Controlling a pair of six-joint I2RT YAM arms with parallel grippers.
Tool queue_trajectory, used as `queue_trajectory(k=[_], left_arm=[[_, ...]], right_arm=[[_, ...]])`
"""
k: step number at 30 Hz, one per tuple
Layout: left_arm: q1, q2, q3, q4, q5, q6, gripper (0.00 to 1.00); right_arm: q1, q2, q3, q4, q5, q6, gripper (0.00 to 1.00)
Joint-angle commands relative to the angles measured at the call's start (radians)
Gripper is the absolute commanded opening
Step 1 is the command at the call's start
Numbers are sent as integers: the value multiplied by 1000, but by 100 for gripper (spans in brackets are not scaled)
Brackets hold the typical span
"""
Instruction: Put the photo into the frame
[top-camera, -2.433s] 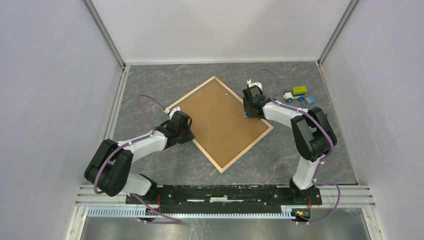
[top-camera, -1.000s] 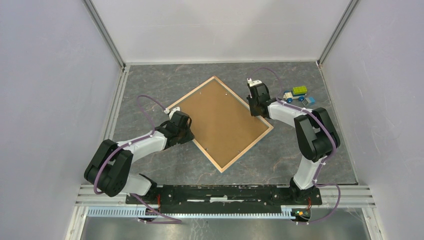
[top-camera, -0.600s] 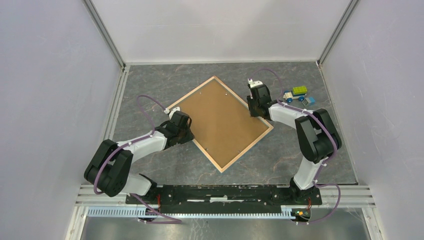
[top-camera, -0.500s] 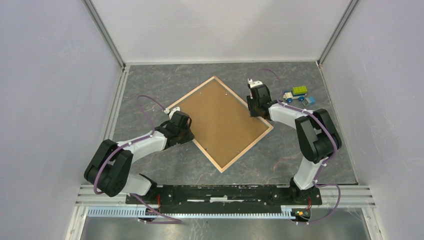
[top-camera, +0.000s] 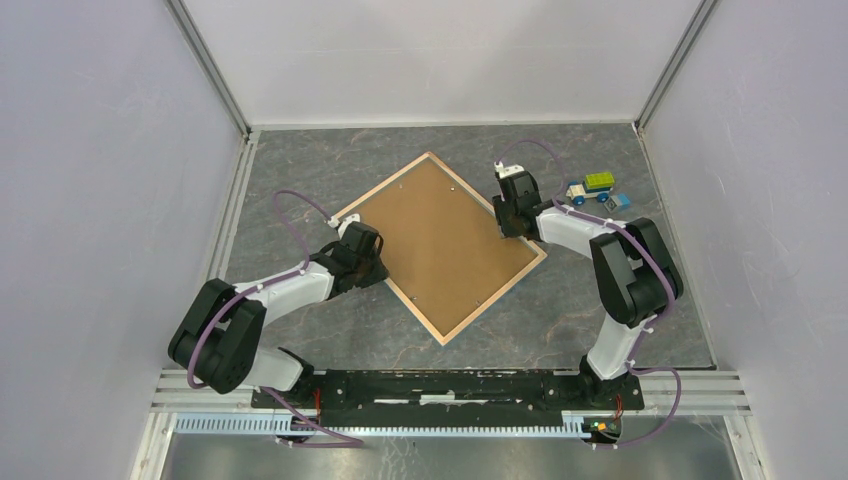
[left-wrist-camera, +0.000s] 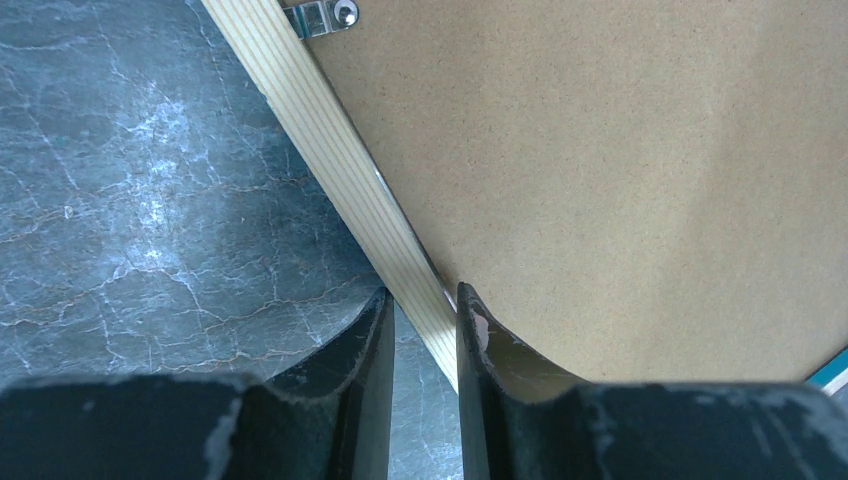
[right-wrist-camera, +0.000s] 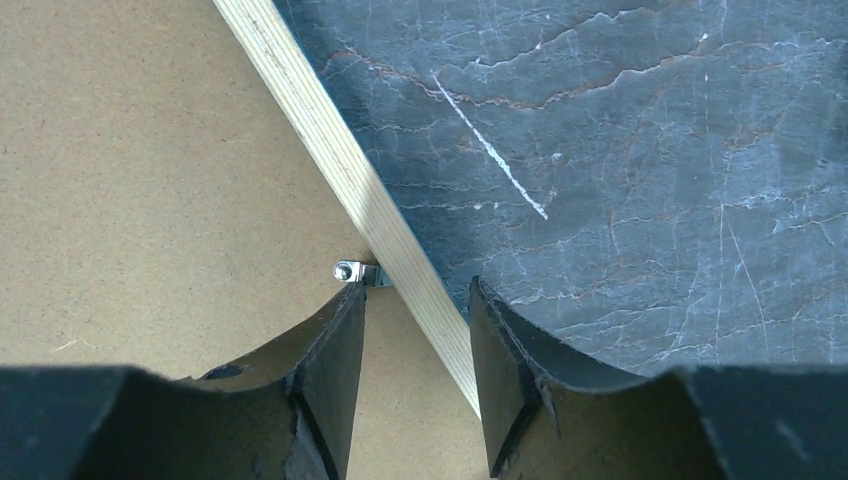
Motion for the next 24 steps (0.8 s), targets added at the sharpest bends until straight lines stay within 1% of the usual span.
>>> queue_trajectory(k=[1,9,14,19,24], left_arm=[[8,17,-30,-27,2,65,18],[8,15,-32,-25,4,64,18],[8,13,-34,-24,5,65,18],[9,10,-35,-24,5,65,18],[9,16,-30,-31,5,64,18]], right_arm=[[1,10,-13,-83,31,-21,48],[1,77,4,-52,12,-21,42],[0,109,11,-31,-12,-24,35],[1,121,23,-39,-16,-23,23],[-2,118,19,-36,-18,-25,6]])
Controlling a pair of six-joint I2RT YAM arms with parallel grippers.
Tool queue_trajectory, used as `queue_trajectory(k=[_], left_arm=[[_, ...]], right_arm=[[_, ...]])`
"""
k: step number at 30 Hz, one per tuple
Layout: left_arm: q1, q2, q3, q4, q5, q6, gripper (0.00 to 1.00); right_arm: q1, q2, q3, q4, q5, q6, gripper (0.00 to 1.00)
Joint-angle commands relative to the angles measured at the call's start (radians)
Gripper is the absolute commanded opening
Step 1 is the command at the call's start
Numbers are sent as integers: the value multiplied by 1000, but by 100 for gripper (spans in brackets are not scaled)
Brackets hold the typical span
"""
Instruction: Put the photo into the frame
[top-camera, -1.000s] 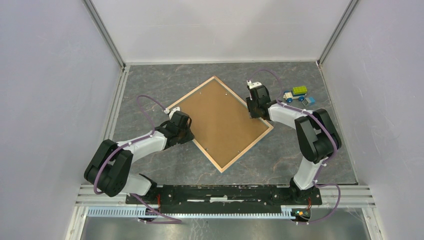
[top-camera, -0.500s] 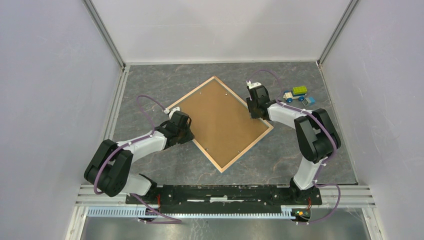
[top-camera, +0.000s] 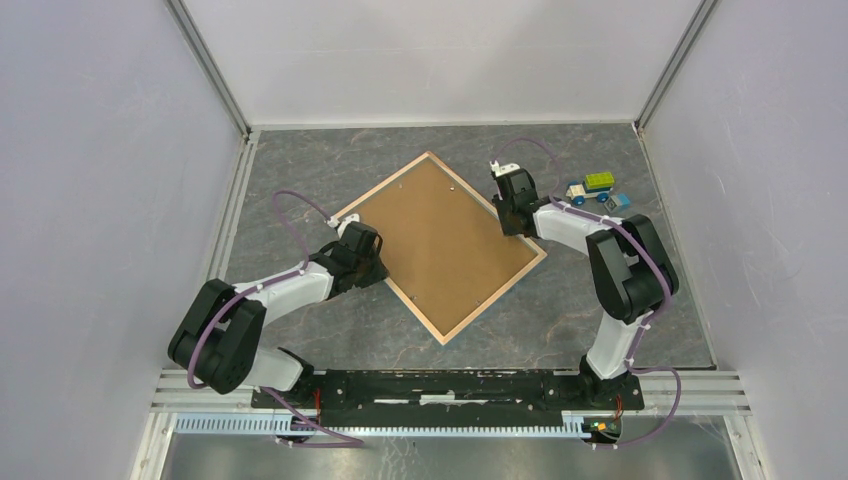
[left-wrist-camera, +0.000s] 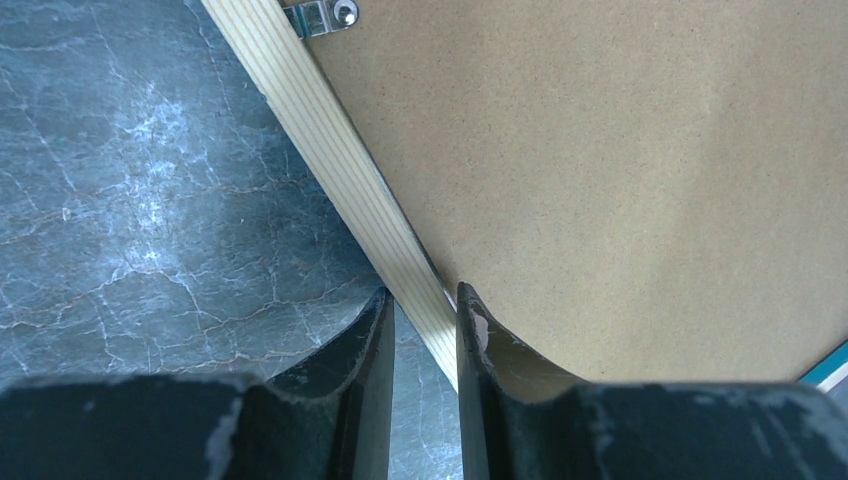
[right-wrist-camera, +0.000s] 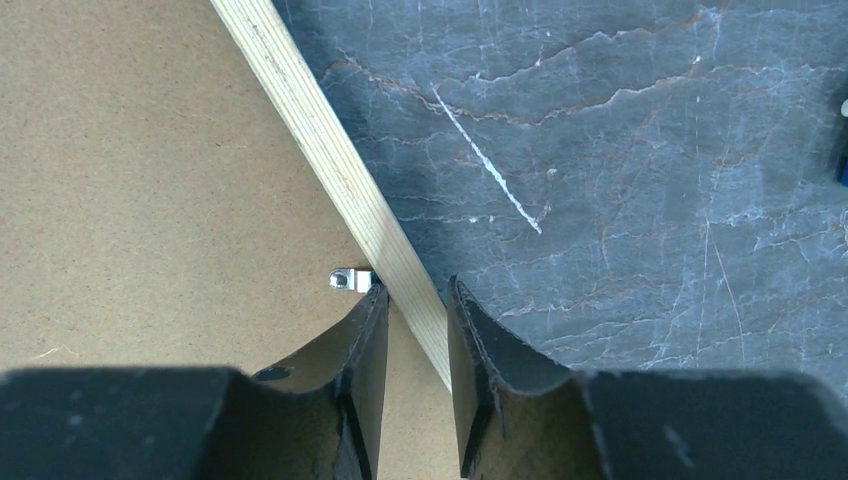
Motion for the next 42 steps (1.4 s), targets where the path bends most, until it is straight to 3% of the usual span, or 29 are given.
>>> queue_trajectory(k=[1,10,14,20,22,23,25,26,29,34,38,42], left_arm=[[5,17,-24,-36,-5,65,18],[56,134,89,-101,69,110,20],[107,212,183,-97,118,114,20],[169,308,333,-81,126,80,21],[184,323,378,-98,98,98,23],[183,326,400,-136,56,115,28],[185,319,414,-183,-5,138,59],[187,307,413,-207,-27,137,67],[185,214,351,-207,16,118,78],[185,-93,212,-282,46,96,90],[180,-331,100,-367,170,18,90],[121,-481,-17,-411,244,-227,79]], right_arm=[[-6,82,-23,-5,-21,9,4],[-6,15,-66,25,-56,21,0],[-9,-24,-111,16,-60,113,0],[7,-256,-398,196,-158,264,0],[36,-326,-487,262,-194,283,8],[53,-346,-517,280,-205,290,21],[81,-374,-559,300,-208,305,39],[87,-382,-572,302,-213,313,44],[98,-423,-582,283,-194,311,53],[99,-525,-542,179,-115,287,65],[99,-586,-483,152,-32,248,75],[99,-568,-364,169,9,229,70]])
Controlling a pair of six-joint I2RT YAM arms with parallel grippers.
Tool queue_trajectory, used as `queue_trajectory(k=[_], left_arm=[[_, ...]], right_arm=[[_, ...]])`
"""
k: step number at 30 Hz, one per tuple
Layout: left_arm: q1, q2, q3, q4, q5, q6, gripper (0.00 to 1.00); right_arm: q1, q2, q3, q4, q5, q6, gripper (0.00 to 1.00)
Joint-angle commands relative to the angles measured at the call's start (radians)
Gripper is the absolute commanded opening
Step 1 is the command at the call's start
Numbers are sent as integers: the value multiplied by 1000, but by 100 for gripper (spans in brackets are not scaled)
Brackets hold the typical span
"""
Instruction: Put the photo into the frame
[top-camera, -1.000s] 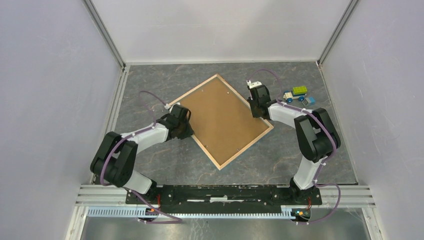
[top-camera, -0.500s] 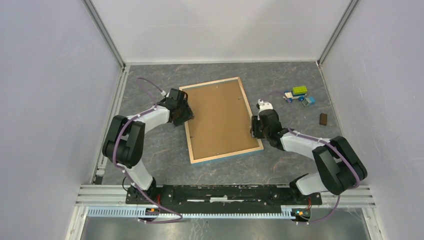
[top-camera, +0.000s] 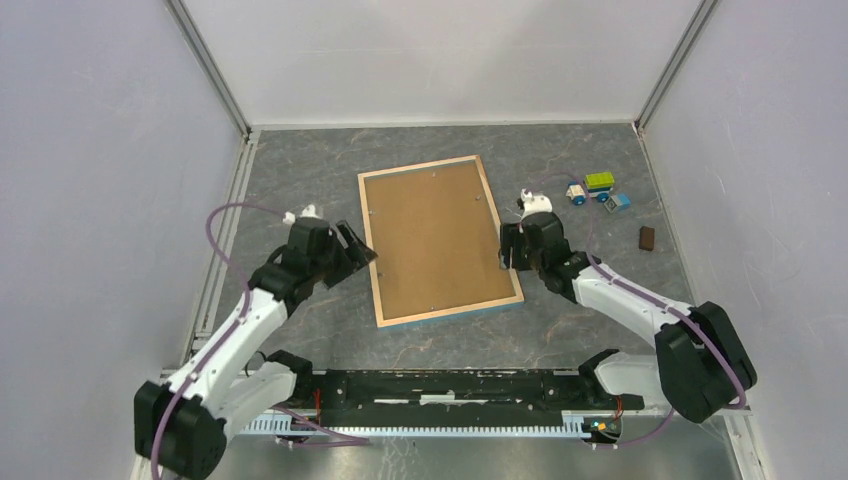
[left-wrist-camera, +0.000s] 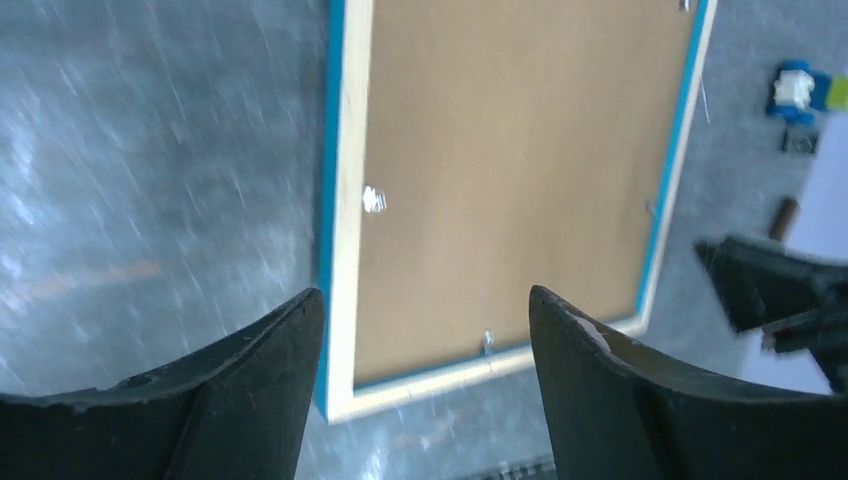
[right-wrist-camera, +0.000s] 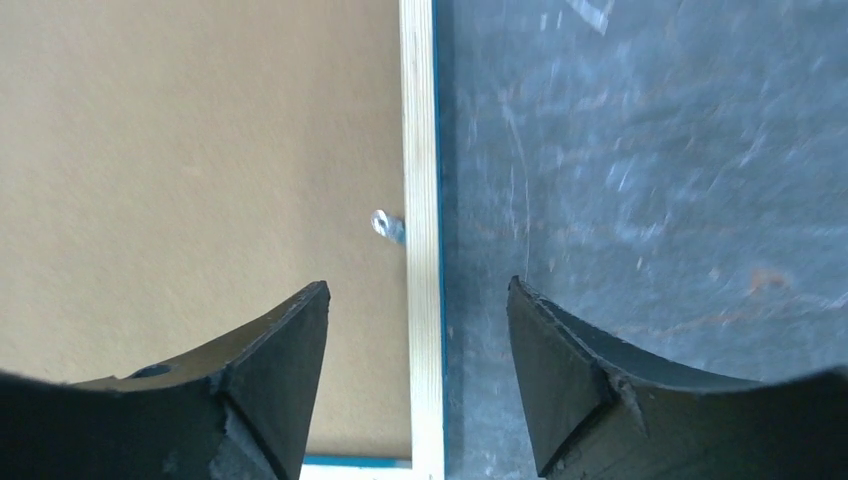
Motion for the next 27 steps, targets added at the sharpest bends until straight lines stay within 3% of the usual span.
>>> queue_trajectory(k=[1,6,10,15,19,25,27], left_arm=[[-107,-102,-127,-95,102,-317,77],[-507,-100,-160,-55,-144,-815,79],[-690,16,-183,11,-224,-1136,79],[-704,206,-114,46,-288,-1213,78],[-691,331,-110,115,-245,-1284,69],[-636,449,-87,135,-253,-1262,65],[-625,468,-82,112,-260,-1246,57]], right_arm=[[2,0,180,46,58,-28,70],[1,74,405,140,43,-11,70],[2,134,497,110,46,-53,60],[-2,104,301,236,100,-91,58],[-7,82,181,307,112,-103,57],[-15,102,143,335,170,-161,57],[-23,127,154,320,182,-161,58]])
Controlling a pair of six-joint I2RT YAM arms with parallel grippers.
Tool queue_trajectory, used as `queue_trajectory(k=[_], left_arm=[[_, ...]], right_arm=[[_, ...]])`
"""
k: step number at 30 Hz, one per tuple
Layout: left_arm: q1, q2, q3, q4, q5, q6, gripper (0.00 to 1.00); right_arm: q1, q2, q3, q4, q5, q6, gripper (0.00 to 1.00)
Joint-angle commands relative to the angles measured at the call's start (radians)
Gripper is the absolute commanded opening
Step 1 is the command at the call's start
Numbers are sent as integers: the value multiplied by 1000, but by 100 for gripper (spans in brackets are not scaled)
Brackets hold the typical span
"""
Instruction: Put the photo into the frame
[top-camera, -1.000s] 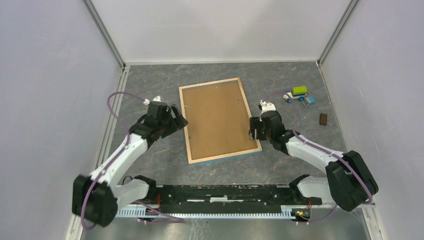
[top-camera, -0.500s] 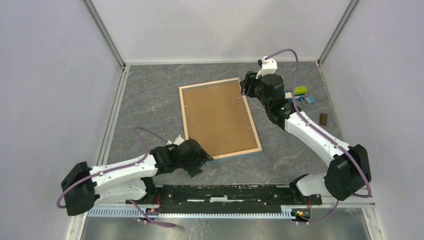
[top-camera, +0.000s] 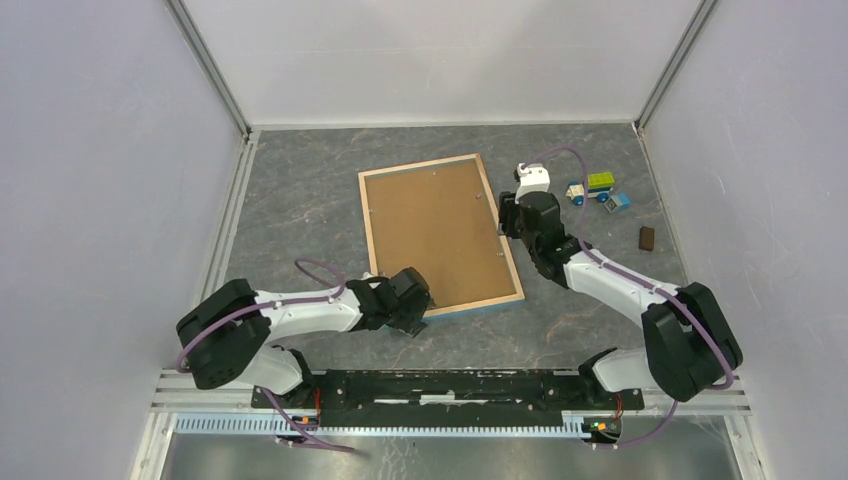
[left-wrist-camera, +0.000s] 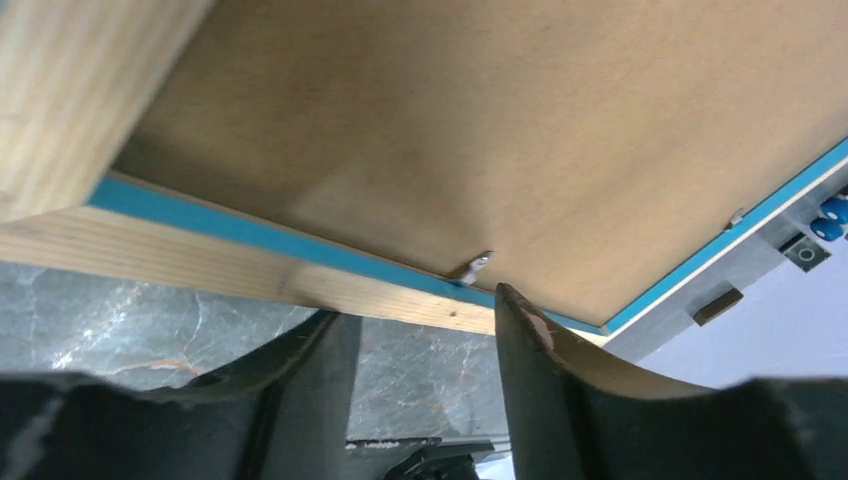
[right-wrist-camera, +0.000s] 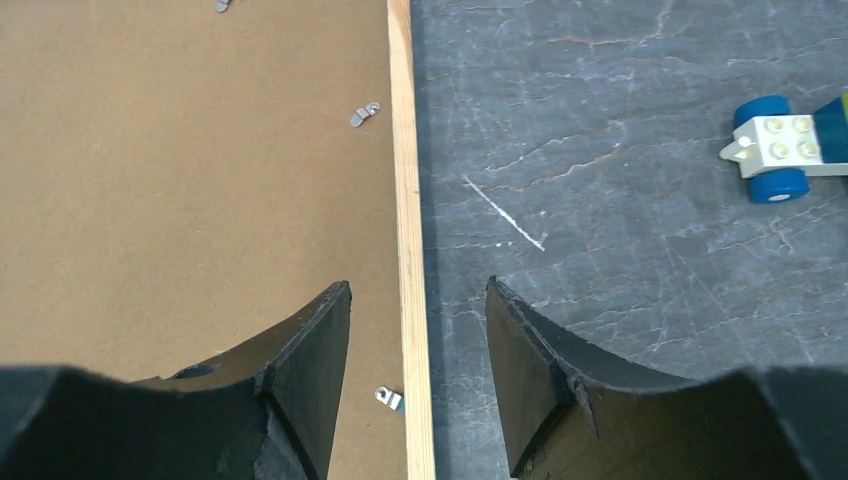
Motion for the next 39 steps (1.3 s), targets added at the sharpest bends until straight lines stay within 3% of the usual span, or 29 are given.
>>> queue_trajectory(k=[1,5,12,16,21,23,34,39], left_arm=[[29,63,7,-61,-72,-15,54],[41,58,40,-257,-181,66,43],[124,-23,-13,-180,-147,388,36],[129,-28,26,-250,-194,526,31],[129,-26,13,-210,-174,634,24],[128,-33,2,-196,-170,644,19],[127,-107,-63,-180,-212,516,20],[127,-100,-57,-190,-214,506,19]], right_arm=[[-17,32,30,55,75,-33,58],[-43,79,64,14,60,-4,60],[-55,174,127,-4,-36,30,68],[-66,298,280,-176,-3,122,71],[-68,475,484,-359,-20,201,71],[-67,520,524,-394,-2,235,70],[-65,559,552,-488,210,493,68],[-64,571,569,-505,231,509,68]])
